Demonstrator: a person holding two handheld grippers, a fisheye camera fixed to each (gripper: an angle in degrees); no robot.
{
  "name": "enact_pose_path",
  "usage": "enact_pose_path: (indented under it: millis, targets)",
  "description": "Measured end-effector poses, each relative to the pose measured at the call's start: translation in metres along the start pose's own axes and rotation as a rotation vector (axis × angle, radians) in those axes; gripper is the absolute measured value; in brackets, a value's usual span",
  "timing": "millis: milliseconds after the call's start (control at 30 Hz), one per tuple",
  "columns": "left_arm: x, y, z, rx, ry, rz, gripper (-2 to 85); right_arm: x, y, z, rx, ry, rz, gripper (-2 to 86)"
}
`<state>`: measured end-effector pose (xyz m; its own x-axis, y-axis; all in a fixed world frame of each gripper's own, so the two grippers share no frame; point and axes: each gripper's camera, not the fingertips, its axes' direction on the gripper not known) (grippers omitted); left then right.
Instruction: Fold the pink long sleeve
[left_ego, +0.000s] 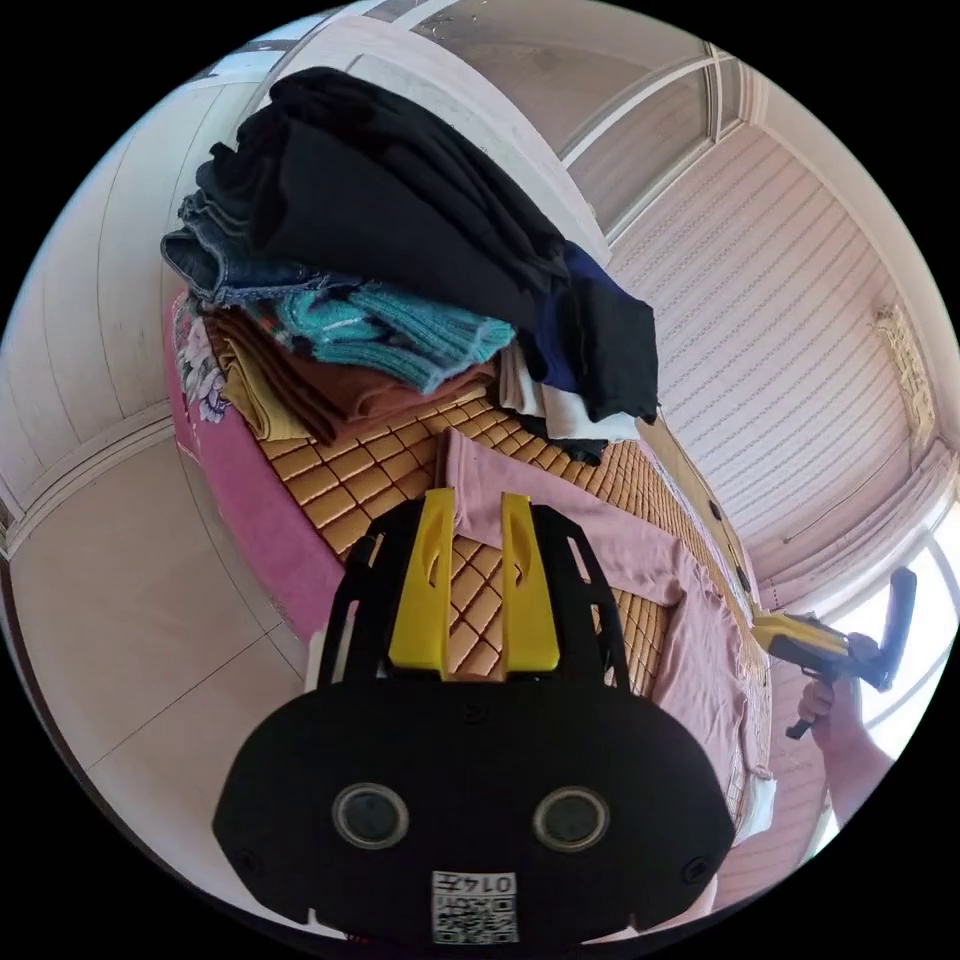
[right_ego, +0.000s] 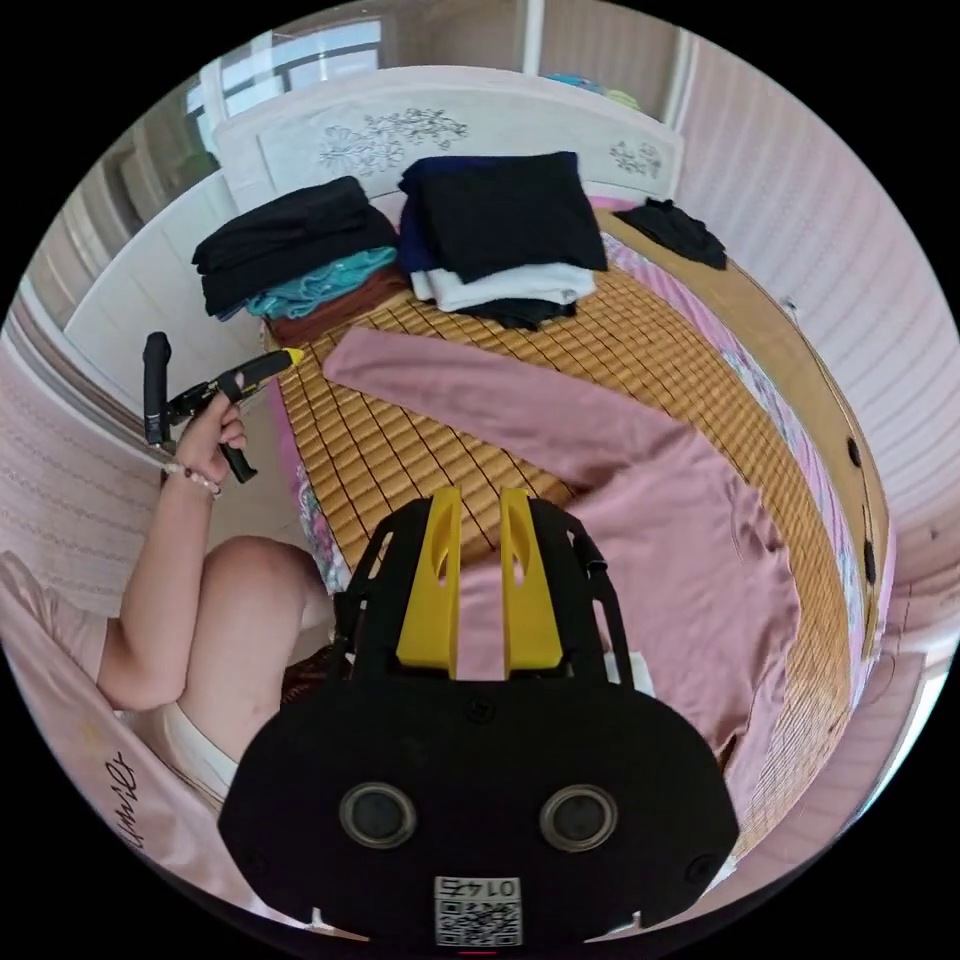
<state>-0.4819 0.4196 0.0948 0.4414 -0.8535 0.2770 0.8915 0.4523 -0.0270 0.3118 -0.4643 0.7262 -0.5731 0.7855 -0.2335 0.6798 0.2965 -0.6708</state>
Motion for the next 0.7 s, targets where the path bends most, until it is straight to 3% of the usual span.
enact_pose_path:
  millis: [300, 467, 567, 700]
  targets:
    - [-0.011, -0.029, 0.038, -0.092, -0.062, 0.04, 8.6, -0.13, -0.171, 0.103, -0.031, -0.044, -0.395, 7.2]
    - [-0.021, -0.043, 0.063, -0.214, -0.035, 0.038, 8.4, -0.166, -0.198, 0.153, -0.066, 0.059, -0.474, 7.2]
    - [-0.025, -0.049, 0.069, -0.209, -0.034, 0.03, 7.7, -0.182, -0.206, 0.169, -0.025, 0.077, -0.464, 8.6]
    - [-0.027, -0.055, 0.077, -0.208, -0.045, 0.033, 6.8, -0.197, -0.212, 0.201, -0.121, 0.096, -0.488, 9.4]
